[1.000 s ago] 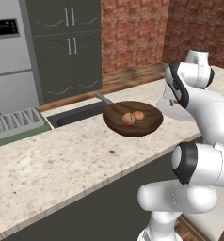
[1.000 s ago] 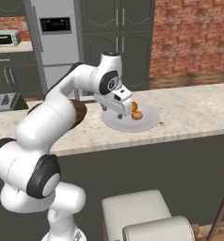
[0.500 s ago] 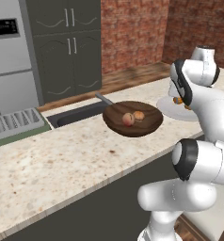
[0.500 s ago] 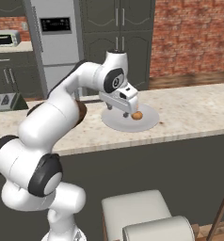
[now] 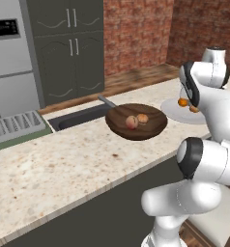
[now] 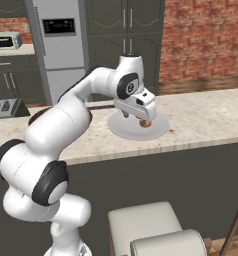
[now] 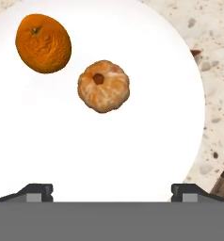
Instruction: Take the fruits from the plate on the dining counter and place two fruits in each bowl.
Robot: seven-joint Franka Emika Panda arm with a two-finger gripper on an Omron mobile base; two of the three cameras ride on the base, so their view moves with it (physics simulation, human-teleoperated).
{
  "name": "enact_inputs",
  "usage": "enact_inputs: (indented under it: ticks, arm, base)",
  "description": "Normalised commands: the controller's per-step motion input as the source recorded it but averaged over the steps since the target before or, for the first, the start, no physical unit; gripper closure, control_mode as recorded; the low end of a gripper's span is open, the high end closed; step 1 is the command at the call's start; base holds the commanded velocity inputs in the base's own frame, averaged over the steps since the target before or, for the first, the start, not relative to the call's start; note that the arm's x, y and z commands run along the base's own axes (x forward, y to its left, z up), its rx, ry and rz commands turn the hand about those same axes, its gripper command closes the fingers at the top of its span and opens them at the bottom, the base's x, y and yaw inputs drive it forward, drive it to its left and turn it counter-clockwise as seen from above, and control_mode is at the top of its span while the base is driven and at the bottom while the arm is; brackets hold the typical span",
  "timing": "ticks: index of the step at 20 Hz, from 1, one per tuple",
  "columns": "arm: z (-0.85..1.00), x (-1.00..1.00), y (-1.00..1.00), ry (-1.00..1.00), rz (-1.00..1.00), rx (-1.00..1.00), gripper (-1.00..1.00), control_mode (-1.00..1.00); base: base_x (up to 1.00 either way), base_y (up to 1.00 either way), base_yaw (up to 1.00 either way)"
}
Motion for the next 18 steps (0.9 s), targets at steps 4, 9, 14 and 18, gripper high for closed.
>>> enact_inputs:
  ticks: [4, 9, 14, 18]
  arm:
    - [-0.24, 0.03, -0.05, 0.0, 0.0, 0.0, -1.0, -1.0]
    - [-0.38, 0.34, 0.0, 0.0, -0.01, 0.0, -1.0, -1.0]
    - [-0.13, 0.39, -0.06, 0.0, -0.02, 0.0, -1.0, -1.0]
    - [0.0, 0.12, -0.21, 0.0, -0.01, 0.0, -1.0, -1.0]
  base:
    - [0.0, 0.0, 0.0]
    - [0.0, 0.0, 0.0]
    - [0.0, 0.0, 0.0]
    - [0.0, 0.0, 0.0]
